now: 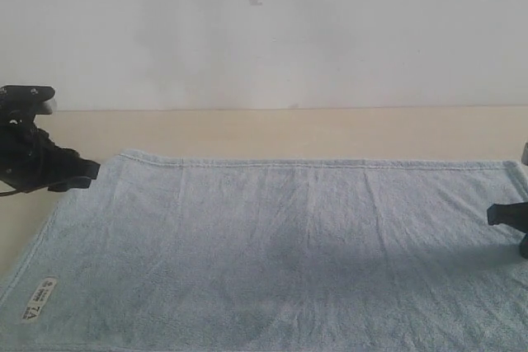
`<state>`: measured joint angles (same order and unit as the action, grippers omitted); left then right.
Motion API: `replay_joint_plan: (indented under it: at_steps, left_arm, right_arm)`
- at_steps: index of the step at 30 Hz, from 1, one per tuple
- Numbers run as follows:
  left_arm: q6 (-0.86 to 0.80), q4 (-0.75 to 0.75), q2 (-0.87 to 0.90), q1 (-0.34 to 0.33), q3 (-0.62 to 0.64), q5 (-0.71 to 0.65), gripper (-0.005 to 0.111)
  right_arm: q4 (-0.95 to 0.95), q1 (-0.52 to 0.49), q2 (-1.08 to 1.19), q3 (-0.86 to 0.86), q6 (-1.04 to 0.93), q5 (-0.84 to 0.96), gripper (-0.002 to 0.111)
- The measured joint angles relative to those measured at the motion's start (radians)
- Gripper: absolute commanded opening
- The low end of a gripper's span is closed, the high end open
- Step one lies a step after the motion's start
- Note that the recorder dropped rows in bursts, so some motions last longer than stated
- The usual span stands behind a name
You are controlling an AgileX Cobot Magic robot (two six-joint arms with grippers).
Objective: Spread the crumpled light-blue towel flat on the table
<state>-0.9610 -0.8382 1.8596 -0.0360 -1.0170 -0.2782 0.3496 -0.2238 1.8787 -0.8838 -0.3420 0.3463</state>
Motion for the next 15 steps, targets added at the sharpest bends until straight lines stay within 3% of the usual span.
replay_joint_plan:
  at_steps: [7,15]
  left_arm:
    - [0.000,-0.002,-0.060,0.000,0.000,-0.023,0.040]
    - [0.000,-0.029,-0.083,0.000,0.000,-0.032,0.040]
  right_arm:
    - [-0.117,-0.022,0.008,-0.004,0.071,0.008,0.000]
    - [-0.280,-0.192,0.016,-0.012,0.302,-0.005,0.000]
